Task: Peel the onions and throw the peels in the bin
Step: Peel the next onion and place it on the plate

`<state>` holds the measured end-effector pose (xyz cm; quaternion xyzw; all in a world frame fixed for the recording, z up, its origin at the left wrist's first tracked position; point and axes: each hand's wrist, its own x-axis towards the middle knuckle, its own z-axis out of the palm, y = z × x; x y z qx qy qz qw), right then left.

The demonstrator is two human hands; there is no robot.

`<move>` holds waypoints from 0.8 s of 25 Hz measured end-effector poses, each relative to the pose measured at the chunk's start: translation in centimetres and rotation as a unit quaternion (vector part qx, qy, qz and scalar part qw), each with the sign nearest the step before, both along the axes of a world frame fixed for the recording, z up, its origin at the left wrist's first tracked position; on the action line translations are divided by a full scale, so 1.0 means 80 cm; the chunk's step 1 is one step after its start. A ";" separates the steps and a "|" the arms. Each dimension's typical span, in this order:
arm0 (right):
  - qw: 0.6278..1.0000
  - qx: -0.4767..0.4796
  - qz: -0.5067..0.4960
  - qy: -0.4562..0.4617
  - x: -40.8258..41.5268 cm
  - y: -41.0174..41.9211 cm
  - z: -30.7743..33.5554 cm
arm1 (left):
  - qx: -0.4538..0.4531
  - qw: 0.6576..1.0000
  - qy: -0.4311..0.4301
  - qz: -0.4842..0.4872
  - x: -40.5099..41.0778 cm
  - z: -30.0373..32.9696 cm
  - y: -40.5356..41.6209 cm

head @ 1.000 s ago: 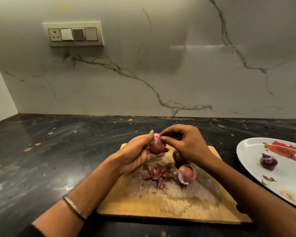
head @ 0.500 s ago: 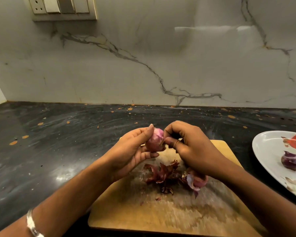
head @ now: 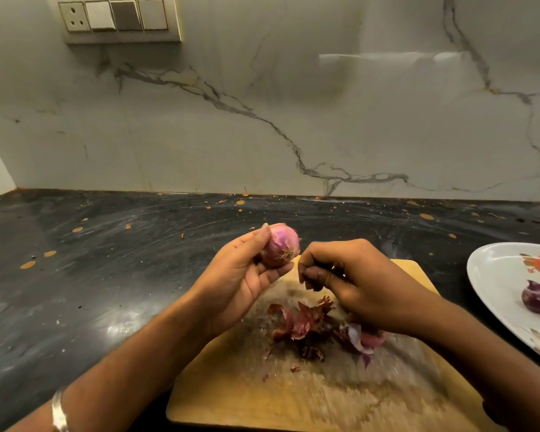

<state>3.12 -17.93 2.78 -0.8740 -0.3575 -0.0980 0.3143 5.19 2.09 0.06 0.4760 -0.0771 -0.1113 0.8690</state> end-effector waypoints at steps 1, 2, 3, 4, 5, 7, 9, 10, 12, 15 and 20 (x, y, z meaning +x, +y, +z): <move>1.000 -0.013 0.000 -0.010 0.000 -0.001 0.001 | -0.001 1.000 -0.005 -0.003 0.000 -0.001 -0.001; 1.000 -0.022 -0.001 -0.014 -0.001 -0.002 0.002 | 0.001 1.000 -0.011 -0.007 0.000 -0.002 -0.001; 1.000 -0.024 -0.008 -0.013 -0.001 -0.003 0.002 | 0.004 1.000 -0.018 -0.008 0.000 -0.001 -0.002; 1.000 -0.017 -0.018 -0.013 0.000 -0.004 0.002 | 0.009 1.000 -0.024 -0.010 0.000 0.000 -0.001; 0.999 0.002 -0.033 -0.012 0.000 -0.006 0.002 | 0.015 0.999 -0.029 -0.010 0.000 0.001 0.000; 0.995 0.066 -0.069 -0.004 0.001 -0.009 0.003 | 0.039 0.999 -0.035 -0.007 -0.001 0.002 0.001; 0.990 0.106 -0.087 0.033 0.002 -0.012 0.003 | 0.073 0.996 -0.051 -0.007 -0.003 0.002 0.001; 0.988 0.110 -0.093 0.050 0.002 -0.013 0.002 | 0.084 0.995 -0.059 -0.009 -0.004 0.003 0.001; 0.985 0.117 -0.114 0.047 0.002 -0.013 0.001 | 0.087 0.994 -0.063 -0.019 -0.005 0.003 -0.001; 0.983 0.128 -0.119 0.046 0.002 -0.012 0.002 | 0.088 0.993 -0.068 -0.034 -0.008 0.004 -0.002; 0.962 0.235 -0.105 0.094 0.006 -0.008 -0.011 | 0.094 0.990 -0.091 -0.047 -0.009 0.005 -0.002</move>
